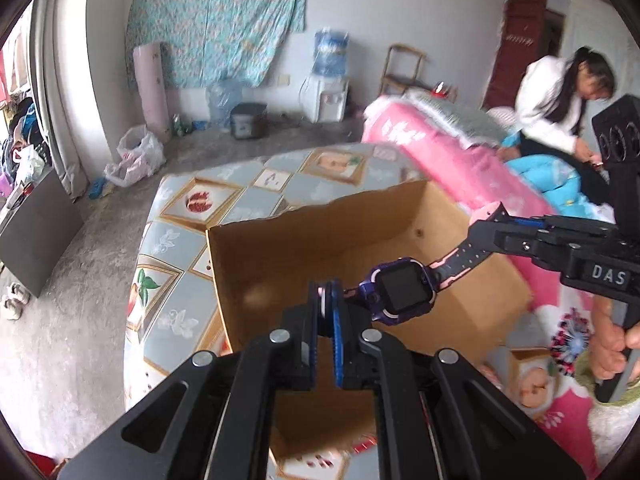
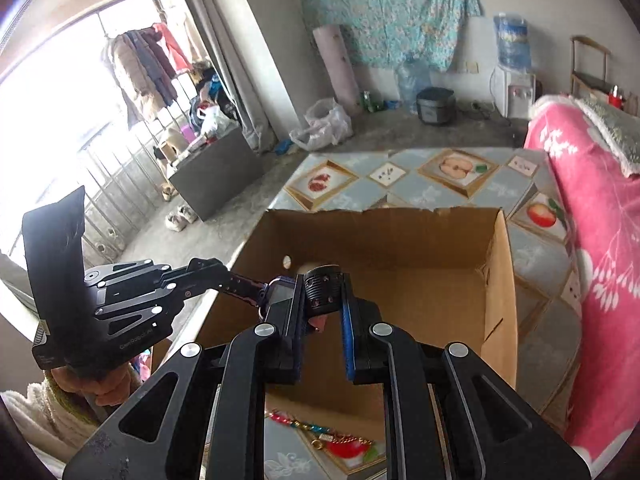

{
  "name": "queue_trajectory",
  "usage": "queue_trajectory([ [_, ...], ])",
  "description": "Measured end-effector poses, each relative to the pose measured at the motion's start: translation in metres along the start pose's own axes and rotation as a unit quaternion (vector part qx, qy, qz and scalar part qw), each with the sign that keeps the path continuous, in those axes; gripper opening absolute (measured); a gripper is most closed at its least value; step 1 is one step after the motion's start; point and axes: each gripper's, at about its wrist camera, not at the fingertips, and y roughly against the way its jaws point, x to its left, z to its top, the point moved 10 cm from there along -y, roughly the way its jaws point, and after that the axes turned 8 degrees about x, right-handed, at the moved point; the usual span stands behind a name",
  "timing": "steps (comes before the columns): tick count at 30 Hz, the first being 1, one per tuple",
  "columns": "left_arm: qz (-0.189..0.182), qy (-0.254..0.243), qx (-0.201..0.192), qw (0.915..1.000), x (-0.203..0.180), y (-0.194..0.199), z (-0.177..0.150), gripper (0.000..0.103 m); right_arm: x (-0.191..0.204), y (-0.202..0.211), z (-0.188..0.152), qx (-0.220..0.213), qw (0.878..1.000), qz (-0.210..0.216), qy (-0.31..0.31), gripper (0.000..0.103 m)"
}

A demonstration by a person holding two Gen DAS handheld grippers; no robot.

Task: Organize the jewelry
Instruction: 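Lift the watch with both tools and carry it over the cardboard box, then open both tools to drop the watch into the box and withdraw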

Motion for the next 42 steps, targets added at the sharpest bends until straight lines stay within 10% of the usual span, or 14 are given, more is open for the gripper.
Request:
queue_trajectory([
  [8,0.056,-0.01,0.127,0.9902,0.023,-0.102,0.011,0.006,-0.072,-0.093,0.01,0.125,0.99,-0.012,-0.061,0.026],
  [17,0.071,-0.011,0.165,0.9836,0.03,-0.124,0.004,0.017,-0.095,-0.073,0.01,0.115,0.99,-0.031,-0.078,0.042],
  [23,0.043,0.014,0.116,0.9923,0.032,-0.098,0.015,0.024,-0.091,-0.045,0.012,0.098,0.992,-0.039,-0.064,0.044],
  [28,0.031,0.039,0.029,0.9983,0.041,-0.047,0.018,0.049,-0.078,-0.037,0.015,0.1,0.993,-0.014,-0.062,0.044],
  [42,0.036,0.103,-0.07,0.9916,0.064,0.048,-0.083,0.076,-0.017,0.007,-0.015,0.039,0.998,0.039,-0.026,0.044],
])
